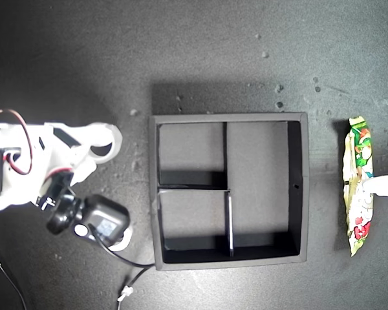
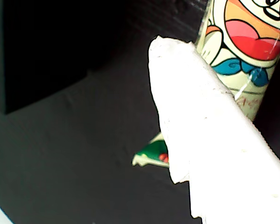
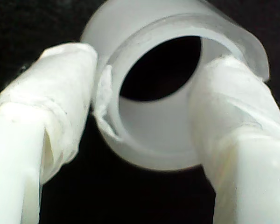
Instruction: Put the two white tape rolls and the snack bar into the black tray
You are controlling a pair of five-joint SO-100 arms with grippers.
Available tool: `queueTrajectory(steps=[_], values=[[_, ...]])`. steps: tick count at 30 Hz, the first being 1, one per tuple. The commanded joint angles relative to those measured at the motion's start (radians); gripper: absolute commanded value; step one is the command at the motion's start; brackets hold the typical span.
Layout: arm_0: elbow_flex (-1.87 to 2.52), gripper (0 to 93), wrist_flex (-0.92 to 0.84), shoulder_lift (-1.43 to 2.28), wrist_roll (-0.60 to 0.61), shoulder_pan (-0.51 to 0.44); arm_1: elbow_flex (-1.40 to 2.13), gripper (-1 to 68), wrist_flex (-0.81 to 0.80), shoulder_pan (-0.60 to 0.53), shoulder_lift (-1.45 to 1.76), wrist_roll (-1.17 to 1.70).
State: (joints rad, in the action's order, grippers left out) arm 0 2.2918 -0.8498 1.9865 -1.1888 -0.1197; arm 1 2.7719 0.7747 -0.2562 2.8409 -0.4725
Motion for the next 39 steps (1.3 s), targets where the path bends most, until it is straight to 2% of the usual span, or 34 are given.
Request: queueTrajectory(steps=[1,9,16,20,23,28,35,39], values=[[0.037,13.2,0.003,0.072,-0.032,-0.017,0.002,25.6,-0.02,-0.006,-0.005,-0.011],[0.129,13.1,0.005,0.232,-0.051,-0.049,0.034,25.2,-0.046,-0.003,-0.005,-0.021],[0.141,14.2,0.097,0.049,-0.069,-0.011,0.02,27.5,-0.041,0.006,-0.021,0.009],[0.078,13.9,0.11,-0.072,-0.063,0.029,-0.179,28.3,0.017,0.032,-0.337,0.028],[0.049,12.1,0.11,-0.104,-0.048,0.057,-0.46,30.3,0.149,0.044,-0.693,0.044],[0.031,6.3,0.106,-0.1,-0.015,0.094,-0.658,30.3,0.304,0.049,-0.891,0.055],[-0.097,4.2,-0.057,-0.005,0.04,0.107,-0.736,30.8,0.445,0.011,-1.046,-0.031],[-0.23,3.9,-0.163,0.048,0.077,0.11,-0.686,30.4,0.417,-0.006,-1.049,-0.071]])
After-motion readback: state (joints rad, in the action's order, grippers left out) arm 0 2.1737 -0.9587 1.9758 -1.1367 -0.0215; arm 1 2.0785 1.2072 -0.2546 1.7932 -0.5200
